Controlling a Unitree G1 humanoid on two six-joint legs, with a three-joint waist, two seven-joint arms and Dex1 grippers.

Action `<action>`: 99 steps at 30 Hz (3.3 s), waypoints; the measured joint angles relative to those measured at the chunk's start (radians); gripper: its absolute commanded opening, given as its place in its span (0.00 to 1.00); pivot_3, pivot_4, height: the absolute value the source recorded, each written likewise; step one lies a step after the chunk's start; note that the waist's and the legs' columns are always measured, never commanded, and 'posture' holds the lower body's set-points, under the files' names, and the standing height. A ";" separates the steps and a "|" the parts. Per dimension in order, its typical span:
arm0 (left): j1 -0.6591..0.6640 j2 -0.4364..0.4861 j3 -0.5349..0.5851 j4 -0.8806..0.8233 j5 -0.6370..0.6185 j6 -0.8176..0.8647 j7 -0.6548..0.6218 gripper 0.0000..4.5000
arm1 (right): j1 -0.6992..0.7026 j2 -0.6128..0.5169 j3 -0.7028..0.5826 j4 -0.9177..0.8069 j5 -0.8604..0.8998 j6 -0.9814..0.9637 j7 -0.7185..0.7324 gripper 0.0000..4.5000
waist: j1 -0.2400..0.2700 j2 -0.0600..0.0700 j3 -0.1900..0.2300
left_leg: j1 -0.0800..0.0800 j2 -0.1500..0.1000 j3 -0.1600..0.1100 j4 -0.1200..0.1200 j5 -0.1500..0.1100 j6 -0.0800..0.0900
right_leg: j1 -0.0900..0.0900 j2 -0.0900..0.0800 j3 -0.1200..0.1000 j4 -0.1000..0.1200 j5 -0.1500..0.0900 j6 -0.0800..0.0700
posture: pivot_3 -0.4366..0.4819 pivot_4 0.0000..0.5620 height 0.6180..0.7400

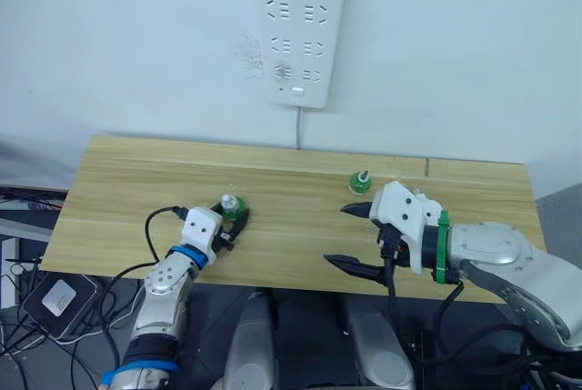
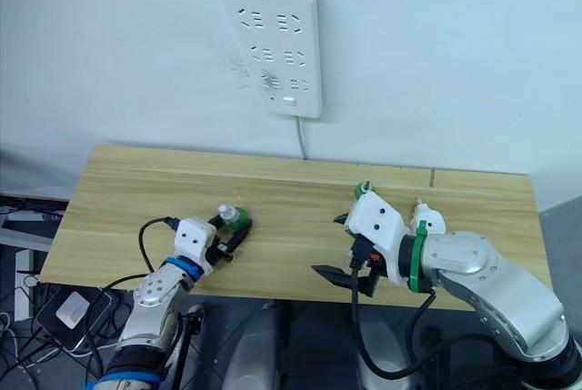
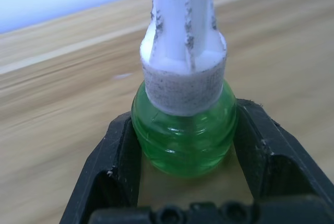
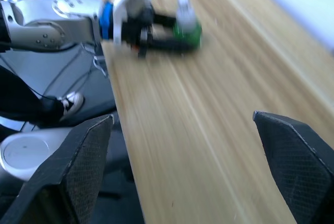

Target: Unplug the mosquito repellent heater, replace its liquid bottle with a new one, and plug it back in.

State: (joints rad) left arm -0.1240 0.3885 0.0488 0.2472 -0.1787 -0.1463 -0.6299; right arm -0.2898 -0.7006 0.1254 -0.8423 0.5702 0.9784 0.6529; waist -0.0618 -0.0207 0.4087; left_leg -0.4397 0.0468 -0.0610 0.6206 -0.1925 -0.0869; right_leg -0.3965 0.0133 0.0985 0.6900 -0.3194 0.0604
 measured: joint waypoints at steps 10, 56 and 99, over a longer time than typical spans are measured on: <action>-0.161 0.259 -0.162 -0.369 -0.179 0.447 -0.393 0.50 | -0.048 0.048 -0.028 0.068 0.038 -0.067 0.003 1.00 | -0.027 -0.006 -0.044 | -0.012 -0.002 -0.004 0.003 0.001 -0.001 | -0.011 0.000 -0.004 0.004 0.004 -0.004 | 0.25 0.38 0.86; -0.406 0.235 -0.175 -0.314 -0.299 0.622 -0.585 0.87 | -0.234 0.303 0.169 0.360 -0.152 -0.319 0.027 0.24 | -0.079 -0.012 -0.170 | -0.008 -0.003 -0.012 0.011 0.007 -0.001 | -0.012 0.003 -0.010 0.028 0.006 -0.009 | 0.29 0.23 0.86; -0.359 0.186 -0.200 -0.326 -0.235 0.567 -0.536 0.53 | -0.017 0.301 0.096 0.147 -0.252 -0.323 -0.092 0.78 | -0.108 -0.011 -0.189 | -0.001 -0.003 -0.011 0.012 0.008 0.000 | -0.007 0.004 -0.007 0.031 0.007 -0.010 | 0.21 0.30 0.86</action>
State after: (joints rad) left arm -0.4831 0.5741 -0.1514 -0.0788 -0.4140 0.4207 -1.1661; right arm -0.3068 -0.3991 0.2210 -0.6953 0.3184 0.6553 0.5610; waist -0.1699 -0.0316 0.2193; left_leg -0.4408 0.0442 -0.0718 0.6325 -0.1848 -0.0864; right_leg -0.4031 0.0173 0.0910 0.7214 -0.3128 0.0504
